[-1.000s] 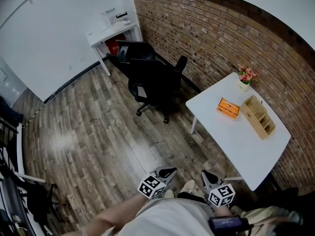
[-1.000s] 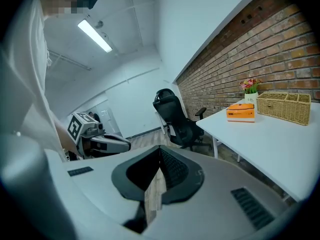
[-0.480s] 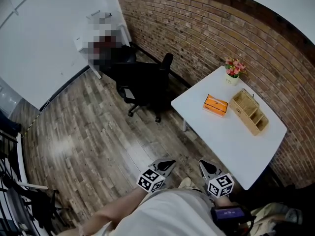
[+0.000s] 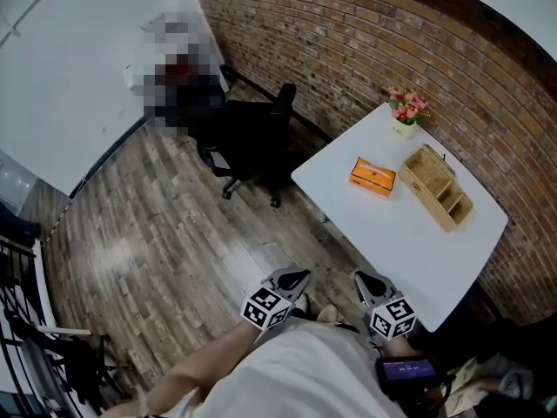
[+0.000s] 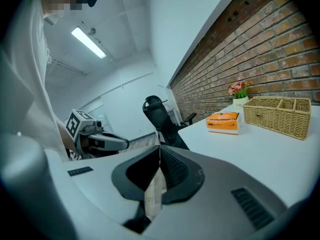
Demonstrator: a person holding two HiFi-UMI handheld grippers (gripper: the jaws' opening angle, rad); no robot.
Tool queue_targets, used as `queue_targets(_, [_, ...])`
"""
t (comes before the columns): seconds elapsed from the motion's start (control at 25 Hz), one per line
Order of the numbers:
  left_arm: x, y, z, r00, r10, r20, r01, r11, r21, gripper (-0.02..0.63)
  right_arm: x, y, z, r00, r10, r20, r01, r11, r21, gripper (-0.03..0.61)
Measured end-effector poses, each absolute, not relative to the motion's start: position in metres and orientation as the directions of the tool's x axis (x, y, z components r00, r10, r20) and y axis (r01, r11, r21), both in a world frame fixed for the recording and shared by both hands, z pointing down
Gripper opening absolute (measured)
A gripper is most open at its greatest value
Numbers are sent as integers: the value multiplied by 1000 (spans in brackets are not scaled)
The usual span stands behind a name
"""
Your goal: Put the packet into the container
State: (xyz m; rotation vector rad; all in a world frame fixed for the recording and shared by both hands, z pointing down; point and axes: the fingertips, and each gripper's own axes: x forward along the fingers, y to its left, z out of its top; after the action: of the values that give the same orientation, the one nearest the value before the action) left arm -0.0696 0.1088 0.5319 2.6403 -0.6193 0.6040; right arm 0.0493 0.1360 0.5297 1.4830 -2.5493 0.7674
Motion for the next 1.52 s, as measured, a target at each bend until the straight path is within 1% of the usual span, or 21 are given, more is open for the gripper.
queue_targets(0.12, [-64,103,534,819,-320,477,-476,-843,251,11,57,132,530,-514,-801,308,-834,382,-397,11])
queue_targets(0.64, [-25,32,536,864,-246,439,-391,-877,278,11,88,79,536,-426,-828,365,-885,298,-358,12])
queue_targets(1.16, [-22,-40,538,884,-194,426,-339,-893,296,11,110,-3,527,-342,-854,392,-926,236,-293,12])
queue_targets(1.52, [-24,-70,539,899,-152,411,-295,-903,313,11,117,-31,525,-277,-859,430,-952,184,-246,11])
